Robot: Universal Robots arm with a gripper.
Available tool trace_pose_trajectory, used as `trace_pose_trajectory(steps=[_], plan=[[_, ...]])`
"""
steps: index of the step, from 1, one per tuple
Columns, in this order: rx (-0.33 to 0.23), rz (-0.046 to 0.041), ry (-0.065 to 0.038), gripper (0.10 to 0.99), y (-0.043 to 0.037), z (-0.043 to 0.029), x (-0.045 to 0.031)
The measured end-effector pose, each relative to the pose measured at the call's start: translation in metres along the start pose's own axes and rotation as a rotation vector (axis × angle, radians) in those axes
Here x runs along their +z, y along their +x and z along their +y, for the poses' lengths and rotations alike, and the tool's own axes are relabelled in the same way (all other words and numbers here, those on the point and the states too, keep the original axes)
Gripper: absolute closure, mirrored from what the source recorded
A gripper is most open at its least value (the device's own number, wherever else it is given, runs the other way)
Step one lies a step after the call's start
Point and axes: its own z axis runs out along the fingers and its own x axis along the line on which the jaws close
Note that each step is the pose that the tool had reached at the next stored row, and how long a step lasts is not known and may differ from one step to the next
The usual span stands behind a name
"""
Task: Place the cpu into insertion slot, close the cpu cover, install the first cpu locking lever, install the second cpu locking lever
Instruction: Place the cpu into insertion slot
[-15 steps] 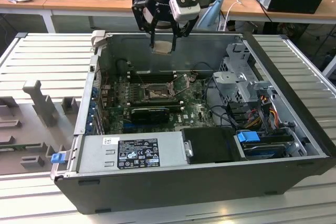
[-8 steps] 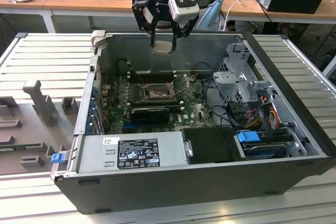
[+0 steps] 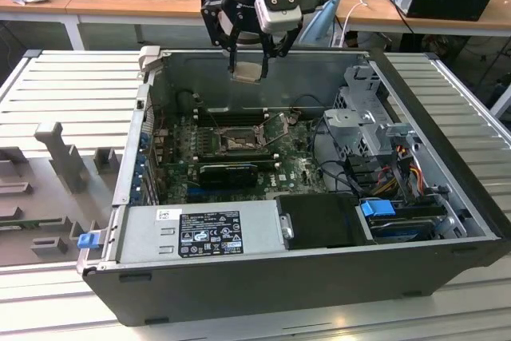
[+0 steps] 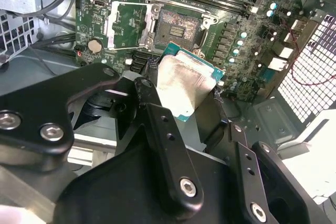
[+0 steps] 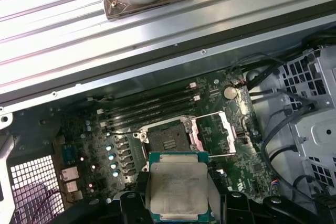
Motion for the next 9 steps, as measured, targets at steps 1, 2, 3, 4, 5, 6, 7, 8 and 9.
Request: trace_pose_trajectory(steps=[1,2,3,4,5,6,7,8,9], plan=[[0.002,-0.0002,0.000,0.557,0.0000,0.0000,0.0000],[0.007,-0.0006,0.000,0.557,0.0000,0.0000,0.0000],[0.010,-0.0009,0.000,0.557,0.0000,0.0000,0.0000],[0.014,-0.0013,0.000,0.557,0.0000,0.0000,0.0000],[0.017,-0.0015,0.000,0.557,0.0000,0.0000,0.0000],[0.023,-0.0021,0.000,0.557,0.0000,0.0000,0.0000],[0.029,-0.0027,-0.001,0.557,0.0000,0.0000,0.0000],[0.035,-0.0032,-0.001,0.557,0.0000,0.0000,0.0000],[0.041,-0.0037,-0.001,0.557,0.0000,0.0000,0.0001]])
